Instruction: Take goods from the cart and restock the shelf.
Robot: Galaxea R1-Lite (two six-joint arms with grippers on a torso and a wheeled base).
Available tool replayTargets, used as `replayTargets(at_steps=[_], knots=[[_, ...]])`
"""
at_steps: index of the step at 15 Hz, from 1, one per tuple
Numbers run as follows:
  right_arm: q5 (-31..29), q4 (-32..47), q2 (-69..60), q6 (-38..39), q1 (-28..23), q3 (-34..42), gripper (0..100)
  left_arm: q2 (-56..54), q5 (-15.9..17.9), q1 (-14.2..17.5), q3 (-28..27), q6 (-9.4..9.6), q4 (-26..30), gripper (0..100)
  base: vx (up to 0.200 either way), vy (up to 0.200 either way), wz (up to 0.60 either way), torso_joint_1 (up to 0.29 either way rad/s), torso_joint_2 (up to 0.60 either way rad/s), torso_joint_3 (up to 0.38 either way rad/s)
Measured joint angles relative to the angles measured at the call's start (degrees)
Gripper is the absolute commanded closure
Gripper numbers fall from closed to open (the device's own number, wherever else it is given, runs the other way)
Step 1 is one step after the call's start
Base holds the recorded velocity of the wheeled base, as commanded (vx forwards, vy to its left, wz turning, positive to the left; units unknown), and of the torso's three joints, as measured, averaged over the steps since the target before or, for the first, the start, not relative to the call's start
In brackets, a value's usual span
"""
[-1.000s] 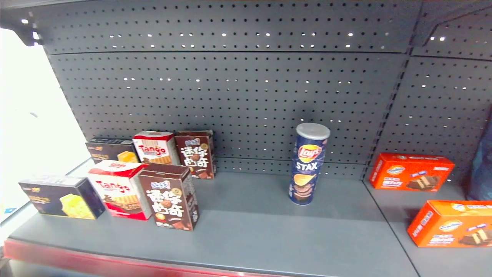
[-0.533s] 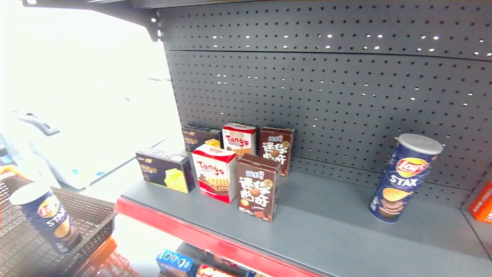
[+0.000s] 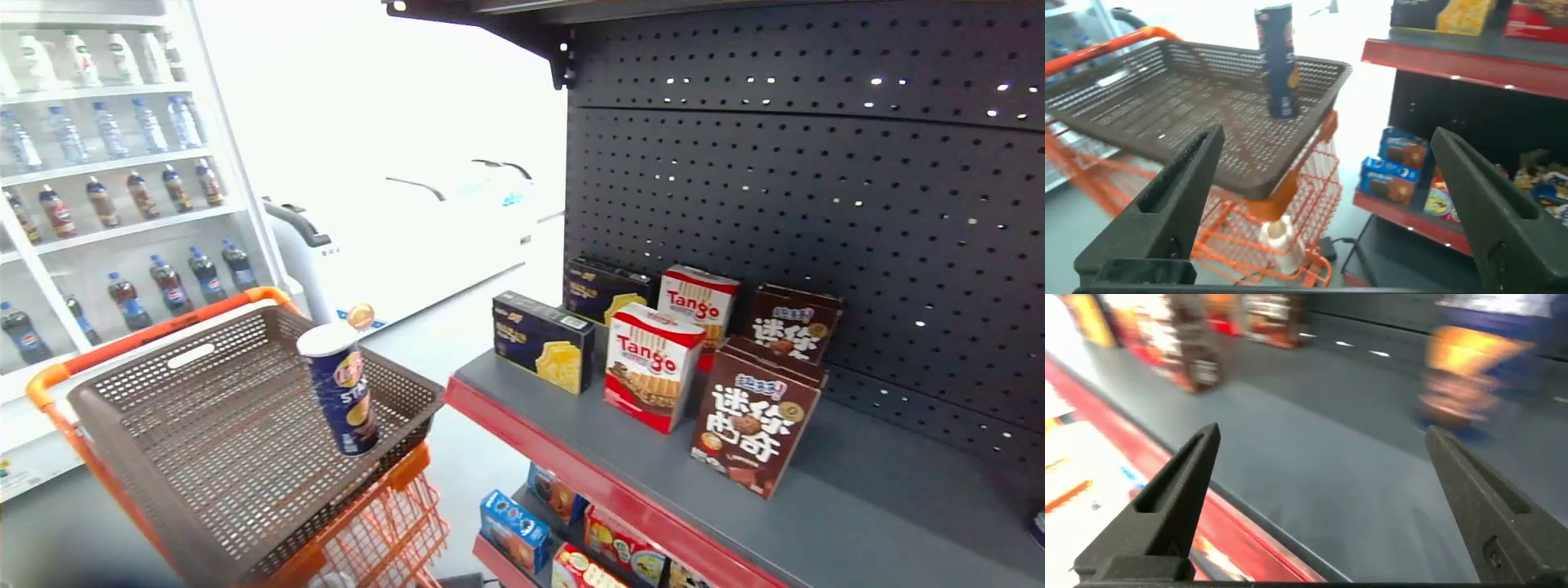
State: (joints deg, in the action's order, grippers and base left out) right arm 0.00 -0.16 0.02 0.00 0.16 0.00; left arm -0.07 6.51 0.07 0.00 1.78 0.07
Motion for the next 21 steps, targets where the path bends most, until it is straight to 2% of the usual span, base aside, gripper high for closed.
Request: replayTargets(at_steps=[13,17,21], knots=[[0.0,0.0,0.0,0.1,0.0,0.0,0,0.0,0.1,0.0,-0.1,0.40,0.1,0,0.000,0.000,0.00,0.000,0.00,0.000],[0.0,0.0,0.0,0.1,0.0,0.0,0,4.7,1.3,-0.8,-7.2,0.60,2.9,0,0.000,0.000,0.00,0.000,0.00,0.000],[0.0,0.0,0.0,0.1,0.0,0.0,0,21.1,1.5,-1.7,-15.8,1.33,3.4,0,0.000,0.000,0.00,0.000,0.00,0.000]])
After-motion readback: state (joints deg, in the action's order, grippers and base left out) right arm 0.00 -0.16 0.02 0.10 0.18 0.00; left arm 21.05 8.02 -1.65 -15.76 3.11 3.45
